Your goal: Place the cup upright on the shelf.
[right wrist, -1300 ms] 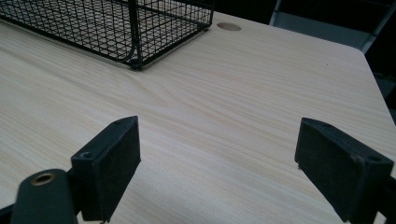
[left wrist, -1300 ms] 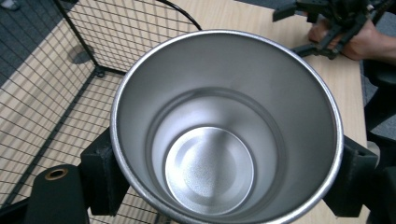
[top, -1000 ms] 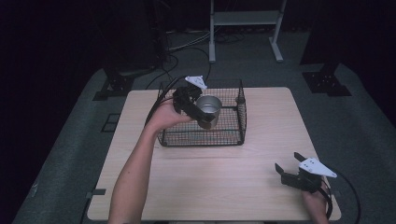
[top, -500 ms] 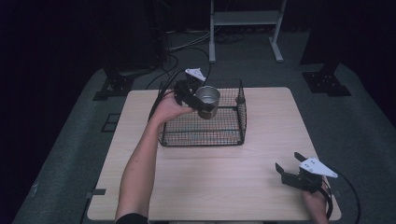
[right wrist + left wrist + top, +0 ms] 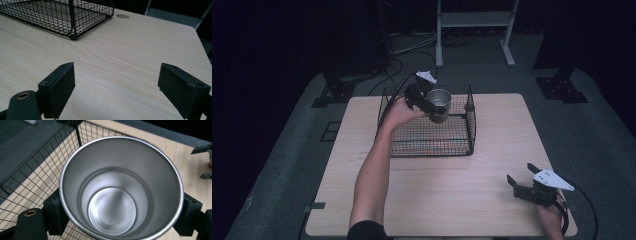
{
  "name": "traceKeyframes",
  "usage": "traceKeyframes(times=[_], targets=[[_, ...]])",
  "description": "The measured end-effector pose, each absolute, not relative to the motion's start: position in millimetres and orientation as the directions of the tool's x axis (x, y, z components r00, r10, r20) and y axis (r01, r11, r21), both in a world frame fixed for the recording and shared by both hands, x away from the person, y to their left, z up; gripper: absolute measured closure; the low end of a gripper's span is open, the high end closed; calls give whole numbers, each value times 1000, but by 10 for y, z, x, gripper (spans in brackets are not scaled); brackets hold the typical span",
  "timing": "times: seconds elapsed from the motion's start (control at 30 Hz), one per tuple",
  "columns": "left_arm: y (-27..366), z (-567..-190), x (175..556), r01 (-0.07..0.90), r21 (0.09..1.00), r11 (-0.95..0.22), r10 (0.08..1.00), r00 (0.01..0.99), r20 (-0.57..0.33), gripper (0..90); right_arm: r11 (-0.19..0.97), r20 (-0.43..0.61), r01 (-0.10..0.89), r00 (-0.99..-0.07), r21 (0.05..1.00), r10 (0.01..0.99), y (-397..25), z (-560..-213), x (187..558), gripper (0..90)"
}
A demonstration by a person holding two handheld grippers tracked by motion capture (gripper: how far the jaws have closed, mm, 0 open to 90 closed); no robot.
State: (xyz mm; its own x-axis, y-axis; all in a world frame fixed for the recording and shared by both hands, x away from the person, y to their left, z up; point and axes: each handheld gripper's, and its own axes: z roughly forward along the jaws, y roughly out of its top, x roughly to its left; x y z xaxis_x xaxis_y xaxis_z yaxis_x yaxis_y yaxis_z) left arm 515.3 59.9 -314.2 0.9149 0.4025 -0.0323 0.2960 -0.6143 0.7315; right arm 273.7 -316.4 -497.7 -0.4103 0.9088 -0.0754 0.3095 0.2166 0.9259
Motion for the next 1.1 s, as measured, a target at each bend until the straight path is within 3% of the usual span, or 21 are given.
traceKeyframes(times=[1.1], targets=[[395,-3803,5342,377,630,-679,441,895,-61,178,216,-72,308,-418,927,906,-3163,-4977,2733,135]])
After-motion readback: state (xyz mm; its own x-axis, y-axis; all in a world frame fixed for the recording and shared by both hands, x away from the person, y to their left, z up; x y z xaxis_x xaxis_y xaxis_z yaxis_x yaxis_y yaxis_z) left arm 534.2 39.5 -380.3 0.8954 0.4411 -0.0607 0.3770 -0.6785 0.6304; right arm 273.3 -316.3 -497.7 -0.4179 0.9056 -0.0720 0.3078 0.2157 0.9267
